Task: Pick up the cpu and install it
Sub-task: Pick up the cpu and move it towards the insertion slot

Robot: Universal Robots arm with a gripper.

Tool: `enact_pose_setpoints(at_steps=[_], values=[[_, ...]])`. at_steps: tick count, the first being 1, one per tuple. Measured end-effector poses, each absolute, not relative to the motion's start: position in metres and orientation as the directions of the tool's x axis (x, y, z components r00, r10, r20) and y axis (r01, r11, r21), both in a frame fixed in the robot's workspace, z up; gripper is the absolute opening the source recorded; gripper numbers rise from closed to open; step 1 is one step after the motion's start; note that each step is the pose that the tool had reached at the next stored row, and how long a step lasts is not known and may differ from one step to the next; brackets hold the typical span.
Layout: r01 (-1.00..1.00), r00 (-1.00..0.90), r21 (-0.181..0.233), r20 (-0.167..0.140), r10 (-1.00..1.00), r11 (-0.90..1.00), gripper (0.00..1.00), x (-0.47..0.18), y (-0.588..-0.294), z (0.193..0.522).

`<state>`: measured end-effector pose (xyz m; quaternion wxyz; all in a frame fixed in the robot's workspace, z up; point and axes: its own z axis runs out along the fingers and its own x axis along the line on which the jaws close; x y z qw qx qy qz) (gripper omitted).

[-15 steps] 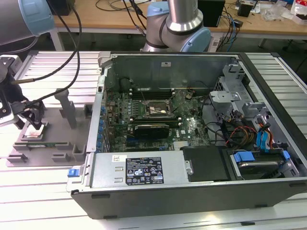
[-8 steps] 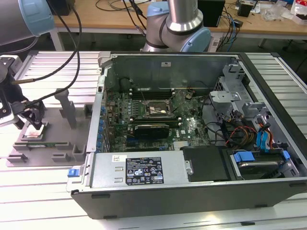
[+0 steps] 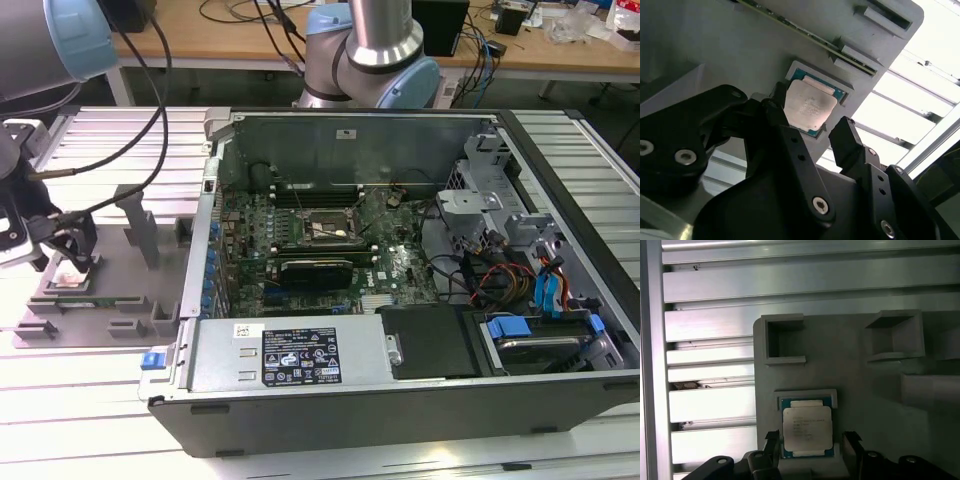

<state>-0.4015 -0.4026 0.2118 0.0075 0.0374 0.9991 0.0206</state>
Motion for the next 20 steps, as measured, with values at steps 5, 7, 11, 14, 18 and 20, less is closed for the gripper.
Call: enact_pose_setpoints(at_steps=[5, 7, 11, 14, 18, 20], values=[[0.075, -0.997, 0.038, -0.001, 0.075, 0.996, 0.62, -0.4, -0.403, 0.204], [0.075, -0.997, 0.038, 0.0, 0.075, 0.996, 0.62, -0.4, -0.403, 0.204], [0.075, -0.997, 0.038, -0.001, 0.075, 0.996, 0.62, -0.4, -0.403, 0.201], [0.075, -0.997, 0.038, -0.001, 0.075, 0.996, 0.62, -0.4, -0.402, 0.199], [0.074, -0.997, 0.038, 0.001, 0.074, 0.997, 0.62, -0.399, -0.401, 0.198], [0.072, -0.997, 0.038, 0.004, 0.072, 0.997, 0.62, -0.399, -0.401, 0.197]])
